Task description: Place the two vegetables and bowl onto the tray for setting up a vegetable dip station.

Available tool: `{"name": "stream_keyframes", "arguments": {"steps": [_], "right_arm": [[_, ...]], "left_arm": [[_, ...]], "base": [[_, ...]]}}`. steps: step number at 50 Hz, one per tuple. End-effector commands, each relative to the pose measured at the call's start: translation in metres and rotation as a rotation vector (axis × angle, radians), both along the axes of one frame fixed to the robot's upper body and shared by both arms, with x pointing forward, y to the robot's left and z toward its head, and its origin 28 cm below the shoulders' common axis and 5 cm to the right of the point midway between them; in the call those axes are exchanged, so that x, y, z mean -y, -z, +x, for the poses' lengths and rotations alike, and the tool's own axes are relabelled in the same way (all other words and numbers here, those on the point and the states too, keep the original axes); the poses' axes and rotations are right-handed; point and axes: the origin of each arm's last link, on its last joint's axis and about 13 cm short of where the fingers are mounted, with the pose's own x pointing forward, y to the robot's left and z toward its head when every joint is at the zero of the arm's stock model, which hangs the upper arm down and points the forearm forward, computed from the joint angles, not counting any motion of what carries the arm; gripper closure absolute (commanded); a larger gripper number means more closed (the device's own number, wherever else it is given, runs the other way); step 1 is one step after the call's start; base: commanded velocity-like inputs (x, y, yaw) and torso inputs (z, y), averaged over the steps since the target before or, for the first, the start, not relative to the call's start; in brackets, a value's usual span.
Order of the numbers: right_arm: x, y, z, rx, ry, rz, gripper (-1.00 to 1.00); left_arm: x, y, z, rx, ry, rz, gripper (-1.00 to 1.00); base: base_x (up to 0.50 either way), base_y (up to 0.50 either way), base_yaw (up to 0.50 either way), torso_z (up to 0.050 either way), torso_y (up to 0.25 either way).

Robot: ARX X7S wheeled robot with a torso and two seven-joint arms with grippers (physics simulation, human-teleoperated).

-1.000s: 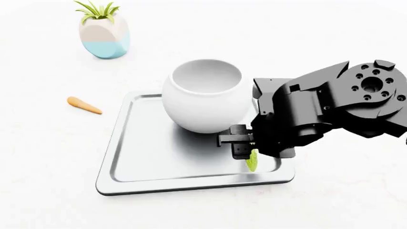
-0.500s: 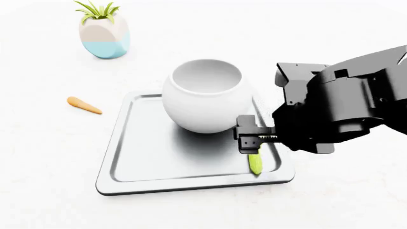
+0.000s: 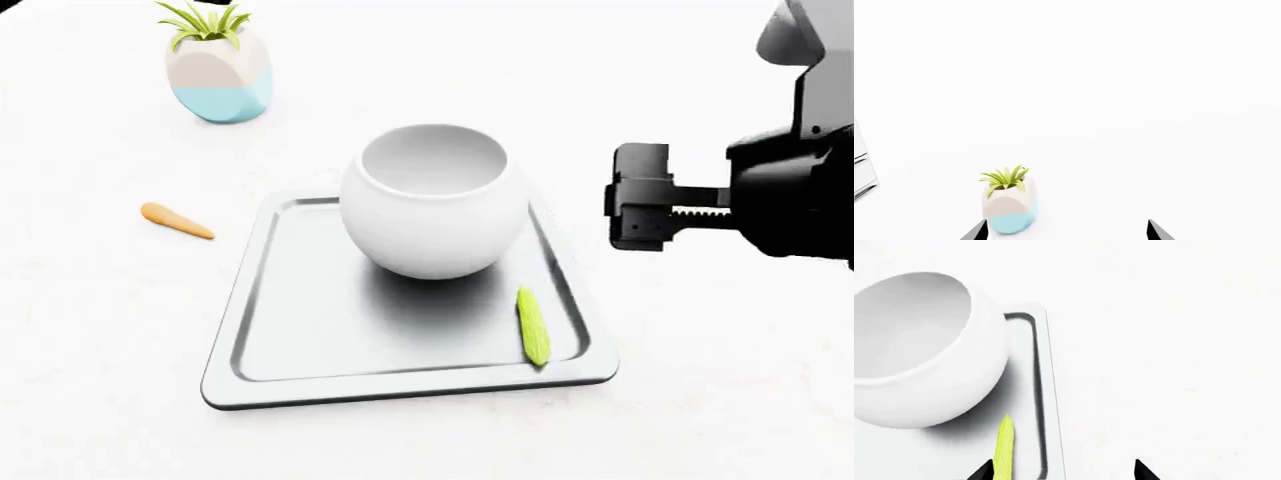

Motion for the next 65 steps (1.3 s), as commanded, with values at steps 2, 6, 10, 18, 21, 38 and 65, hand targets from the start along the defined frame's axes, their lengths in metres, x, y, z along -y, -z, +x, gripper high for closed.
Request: {"name": "stream_keyframes", "arguments": {"steps": [2, 6, 10, 18, 21, 38, 65], "right_arm": [[0.014, -0.024, -0.002, 0.464, 0.072, -0.051, -1.00], [0.013, -0.018, 0.001, 0.550, -0.063, -0.116, -1.00], [0.015, -0.014, -0.002, 0.605, -0.126, -0.125, -1.00], [0.018, -0.009, -0.002, 0.606, -0.115, -0.132, -1.00], [0.018, -0.006, -0.002, 0.603, -0.119, -0.127, -1.00], [0.017, -0.011, -0.012, 0.657, -0.151, -0.135, -1.00], [0.025, -0.009, -0.002, 0.661, -0.045, -0.094, -1.00]], "left_arm": [[0.003, 0.012, 0.006, -0.104, 0.015, -0.085, -1.00], [0.003, 0.019, 0.014, -0.169, 0.014, -0.139, -1.00], [0.004, 0.021, 0.019, -0.186, 0.017, -0.152, -1.00], [0.006, 0.019, 0.023, -0.175, 0.027, -0.148, -1.00], [0.005, 0.020, 0.025, -0.171, 0.024, -0.143, -1.00], [-0.002, 0.022, 0.027, -0.234, -0.131, -0.112, -1.00], [0.041, 0.038, 0.074, -0.818, -0.024, -0.692, -1.00]], "base": [[0.00, 0.00, 0.00, 0.000, 0.000], [0.00, 0.00, 0.00, 0.000, 0.000], [0.00, 0.00, 0.00, 0.000, 0.000], [0.39, 0.08, 0.00, 0.000, 0.000], [0.15, 0.07, 0.00, 0.000, 0.000], [0.02, 0.34, 0.00, 0.000, 0.000], [0.01, 0.06, 0.00, 0.000, 0.000]]}}
